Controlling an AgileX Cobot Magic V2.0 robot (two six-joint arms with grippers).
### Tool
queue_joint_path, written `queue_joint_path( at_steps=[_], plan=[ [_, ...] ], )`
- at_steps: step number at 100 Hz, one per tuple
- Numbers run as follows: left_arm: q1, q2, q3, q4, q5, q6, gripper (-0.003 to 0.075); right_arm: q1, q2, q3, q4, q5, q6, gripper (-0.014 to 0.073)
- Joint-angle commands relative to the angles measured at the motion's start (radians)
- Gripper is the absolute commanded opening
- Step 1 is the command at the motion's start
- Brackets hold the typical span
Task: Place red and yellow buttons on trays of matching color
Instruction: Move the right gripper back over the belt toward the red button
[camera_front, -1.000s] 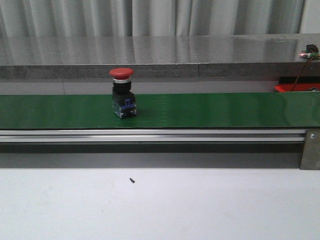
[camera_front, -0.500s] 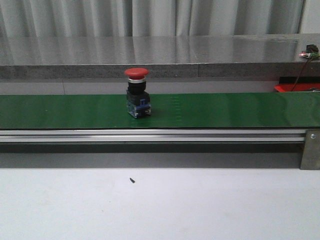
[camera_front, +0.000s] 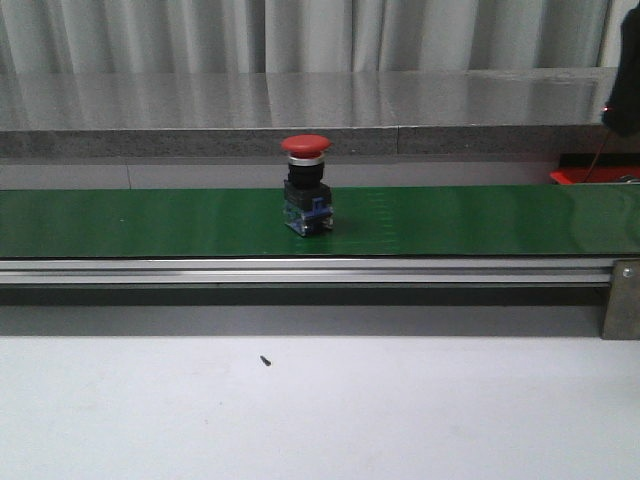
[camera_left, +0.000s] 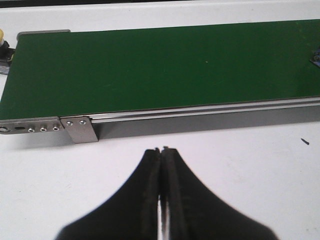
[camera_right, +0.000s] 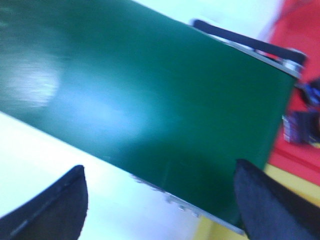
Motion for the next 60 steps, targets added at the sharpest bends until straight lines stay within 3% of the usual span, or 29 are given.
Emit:
queue_joint_path(
  at_steps=[1, 28, 60],
  plan=[
    [-0.008, 0.000, -0.025, -0.011, -0.060, -0.010, -0.0020, 0.039, -0.007, -0.043, 0.032, -0.014, -0.045, 0.0593],
    [-0.008, 0.000, -0.025, -0.011, -0.060, -0.010, -0.0020, 0.166, 0.071, -0.092, 0.068, -0.015, -0.124, 0.0593],
    [-0.008, 0.000, -0.025, -0.011, -0.060, -0.010, -0.0020, 0.286, 0.230, -0.256, 0.104, -0.010, -0.102, 0.0593]
  ],
)
